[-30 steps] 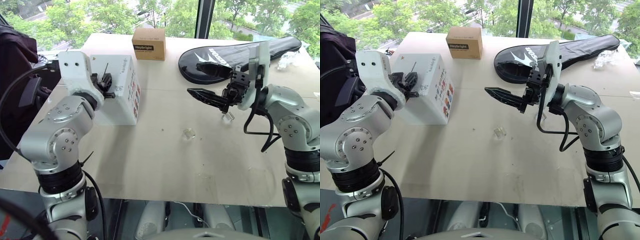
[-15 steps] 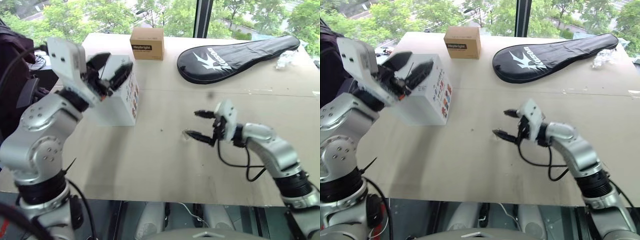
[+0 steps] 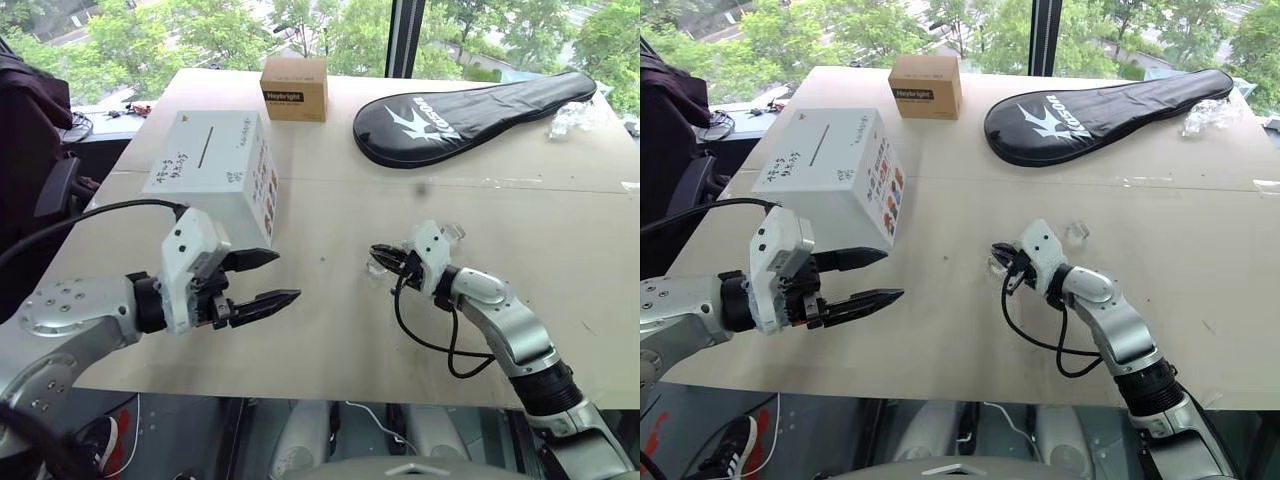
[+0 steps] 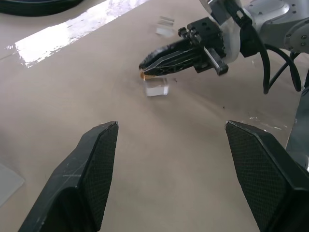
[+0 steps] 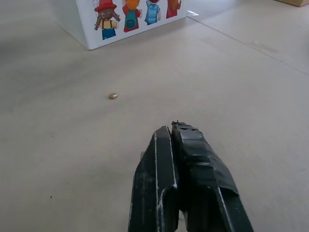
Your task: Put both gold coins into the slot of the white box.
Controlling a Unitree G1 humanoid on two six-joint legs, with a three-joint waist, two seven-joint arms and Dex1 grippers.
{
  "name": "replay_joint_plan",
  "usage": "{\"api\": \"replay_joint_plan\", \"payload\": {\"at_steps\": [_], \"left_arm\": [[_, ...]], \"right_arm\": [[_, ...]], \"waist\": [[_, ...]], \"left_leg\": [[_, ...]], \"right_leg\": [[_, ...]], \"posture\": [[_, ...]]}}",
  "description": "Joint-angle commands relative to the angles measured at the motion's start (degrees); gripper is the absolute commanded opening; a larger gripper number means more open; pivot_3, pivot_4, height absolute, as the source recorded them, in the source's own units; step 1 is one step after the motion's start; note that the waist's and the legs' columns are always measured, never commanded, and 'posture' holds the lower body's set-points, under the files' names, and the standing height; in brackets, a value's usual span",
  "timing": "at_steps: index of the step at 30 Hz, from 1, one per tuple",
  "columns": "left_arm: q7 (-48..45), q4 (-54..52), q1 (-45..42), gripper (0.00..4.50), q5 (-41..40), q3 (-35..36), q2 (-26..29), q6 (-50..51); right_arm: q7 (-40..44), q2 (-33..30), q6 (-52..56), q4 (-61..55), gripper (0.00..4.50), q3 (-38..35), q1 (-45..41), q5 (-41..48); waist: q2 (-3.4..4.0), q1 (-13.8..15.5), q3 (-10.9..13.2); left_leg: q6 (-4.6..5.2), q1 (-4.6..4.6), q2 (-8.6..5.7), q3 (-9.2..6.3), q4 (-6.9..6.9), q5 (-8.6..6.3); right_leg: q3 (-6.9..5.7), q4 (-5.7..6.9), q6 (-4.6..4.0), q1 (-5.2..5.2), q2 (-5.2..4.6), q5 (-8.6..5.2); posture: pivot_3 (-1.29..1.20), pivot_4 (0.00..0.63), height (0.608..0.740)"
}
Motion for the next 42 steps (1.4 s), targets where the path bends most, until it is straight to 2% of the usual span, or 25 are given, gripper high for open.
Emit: {"api": "replay_joint_plan", "payload": {"at_steps": [1,6,10,14,15,18,21,27,39,42], "left_arm": [[0.5,-0.5,0.6,3.6,-1.8,2.0,-0.9,-1.4],[3.5,1.4,-0.1,3.6,-3.8,2.5,-5.5,-3.1],[10.7,3.4,-3.1,3.6,-11.3,1.0,-14.6,-4.3],[22.8,5.3,-9.0,3.6,-17.7,-0.6,-25.5,-8.3],[27.0,6.4,-11.5,3.6,-19.3,-1.3,-29.8,-10.5],[34.9,8.9,-17.1,3.6,-21.6,-3.6,-40.0,-16.2],[37.1,10.8,-20.3,3.6,-22.0,-4.8,-45.5,-20.0],[37.6,10.8,-22.1,3.6,-24.3,-7.5,-49.6,-23.3],[37.8,9.6,-19.5,3.6,-26.9,-12.6,-49.5,-24.2],[37.6,9.7,-18.8,2.83,-28.3,-12.9,-48.4,-23.6]], "right_arm": [[0.7,0.4,0.5,-1.8,0.04,-1.3,-0.1,1.3],[-0.7,5.4,7.8,-4.6,0.04,-7.5,-0.7,11.0],[-4.7,10.9,16.5,-8.2,0.04,-15.6,-4.3,23.7],[-13.8,17.8,23.4,-9.9,0.04,-23.4,-10.8,38.1],[-16.3,19.6,24.5,-9.9,0.04,-25.0,-12.5,41.9],[-21.8,24.0,25.8,-9.1,0.04,-27.7,-16.2,51.9],[-27.4,28.5,25.5,-7.4,0.04,-28.6,-17.7,59.6],[-31.1,30.5,23.6,-6.1,0.04,-25.3,-18.6,64.7],[-29.7,28.8,19.6,-5.4,0.04,-19.7,-19.4,64.8],[-29.7,28.6,19.3,-5.7,0.0,-19.1,-19.4,65.3]], "waist": [[0.0,-0.1,0.0],[-0.01,-0.1,0.0],[0.01,0.0,0.0],[-0.03,0.1,-0.1],[-0.03,0.1,-0.1],[-0.01,0.4,-0.1],[-0.03,0.0,-0.1],[-0.03,-0.4,-0.1],[-0.03,-0.4,-0.1],[-0.03,-0.4,-0.1]], "left_leg": [[0.0,0.0,0.0,0.0,0.0,0.0],[0.0,0.0,0.0,-0.01,0.0,0.0],[0.05,0.0,0.0,-0.05,0.02,-0.03],[0.2,-0.03,-0.02,-0.11,0.16,-0.12],[0.2,-0.03,-0.02,-0.15,0.19,-0.12],[0.21,-0.03,-0.03,-0.17,0.2,-0.11],[0.21,-0.05,-0.1,-0.08,0.25,-0.11],[0.24,-0.06,-0.09,-0.02,0.25,-0.1],[0.31,-0.05,-0.03,-0.02,0.31,-0.13],[0.31,-0.05,-0.01,-0.02,0.31,-0.14]], "right_leg": [[0.0,0.0,0.0,0.0,0.0,0.0],[0.0,0.03,0.02,0.0,0.0,0.01],[-0.02,0.06,0.03,0.0,0.0,0.02],[-0.05,0.14,0.04,0.01,-0.02,0.05],[-0.09,0.17,0.04,0.02,-0.01,0.05],[-0.11,0.2,0.04,0.04,0.01,0.06],[-0.06,0.22,0.04,0.04,0.01,0.07],[-0.04,0.21,0.05,0.04,0.1,0.06],[0.03,0.22,0.05,0.07,0.5,0.06],[0.03,0.22,0.05,0.06,0.52,0.06]], "posture": [[0.0,0.15,0.74],[0.0,0.15,0.74],[0.0,0.15,0.74],[0.0,0.15,0.74],[0.0,0.15,0.74],[0.0,0.15,0.74],[0.0,0.15,0.74],[0.0,0.15,0.74],[0.0,0.15,0.74],[0.0,0.15,0.74]]}}
